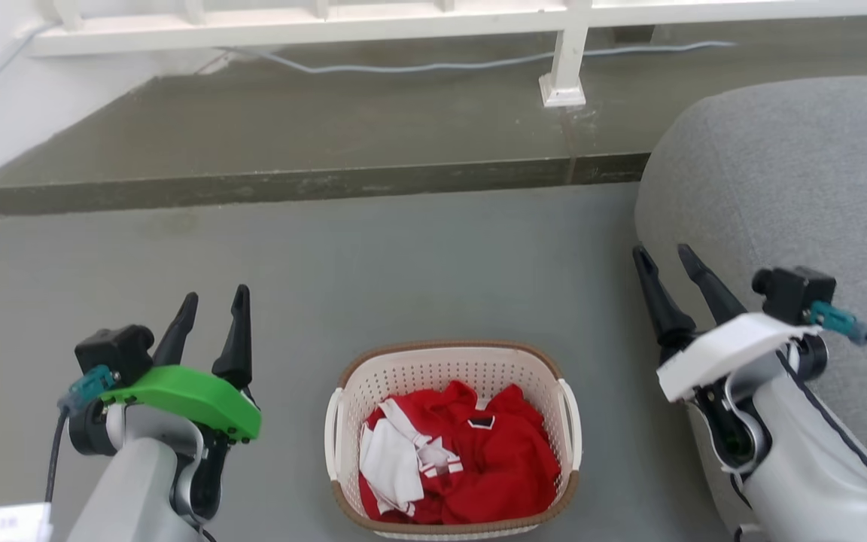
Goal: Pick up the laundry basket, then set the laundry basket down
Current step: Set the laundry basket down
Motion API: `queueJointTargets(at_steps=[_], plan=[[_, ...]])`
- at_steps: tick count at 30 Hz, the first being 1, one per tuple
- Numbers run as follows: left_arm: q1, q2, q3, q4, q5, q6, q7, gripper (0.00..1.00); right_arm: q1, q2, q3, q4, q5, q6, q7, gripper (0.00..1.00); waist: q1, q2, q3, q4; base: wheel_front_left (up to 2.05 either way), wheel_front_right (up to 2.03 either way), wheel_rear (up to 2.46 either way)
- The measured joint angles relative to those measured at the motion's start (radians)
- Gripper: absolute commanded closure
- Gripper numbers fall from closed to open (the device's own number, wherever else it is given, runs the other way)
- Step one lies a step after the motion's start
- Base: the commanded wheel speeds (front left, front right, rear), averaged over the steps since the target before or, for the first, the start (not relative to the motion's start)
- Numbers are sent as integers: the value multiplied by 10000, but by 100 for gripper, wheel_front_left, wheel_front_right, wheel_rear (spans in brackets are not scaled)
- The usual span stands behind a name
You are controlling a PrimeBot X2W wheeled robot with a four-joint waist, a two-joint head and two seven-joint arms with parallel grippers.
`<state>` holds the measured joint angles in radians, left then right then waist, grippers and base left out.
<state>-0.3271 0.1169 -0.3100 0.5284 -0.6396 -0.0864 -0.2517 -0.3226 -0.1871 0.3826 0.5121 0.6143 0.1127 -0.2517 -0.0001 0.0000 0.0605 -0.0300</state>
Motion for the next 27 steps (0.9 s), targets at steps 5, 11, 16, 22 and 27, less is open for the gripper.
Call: queueJointTargets(at_steps=[5, 11, 16, 22, 27], plan=[[545, -105, 247, -681, 539, 71, 0, 0, 593, 42, -412, -593, -339, -6, 0, 0, 0, 0, -202, -39, 0, 0, 0], [1130, -125, 773, -1394, 1118, 211, 0, 0, 1243, 127, -817, -1085, -834, -94, 0, 0, 0, 0, -382, -75, 0, 0, 0], [1598, -182, 941, -1839, 1457, 268, 0, 0, 1535, 221, -968, -1434, -1294, -94, 0, 0, 0, 0, -438, -95, 0, 0, 0], [2006, -349, 1099, -2163, 1783, 268, 0, 0, 1720, 253, -1011, -1710, -1825, -90, 0, 0, 0, 0, -465, -104, 0, 0, 0], [2234, -401, 1208, -2401, 1875, 267, 0, 0, 1917, 320, -1185, -1871, -1981, -90, 0, 0, 0, 0, -471, -103, 0, 0, 0]])
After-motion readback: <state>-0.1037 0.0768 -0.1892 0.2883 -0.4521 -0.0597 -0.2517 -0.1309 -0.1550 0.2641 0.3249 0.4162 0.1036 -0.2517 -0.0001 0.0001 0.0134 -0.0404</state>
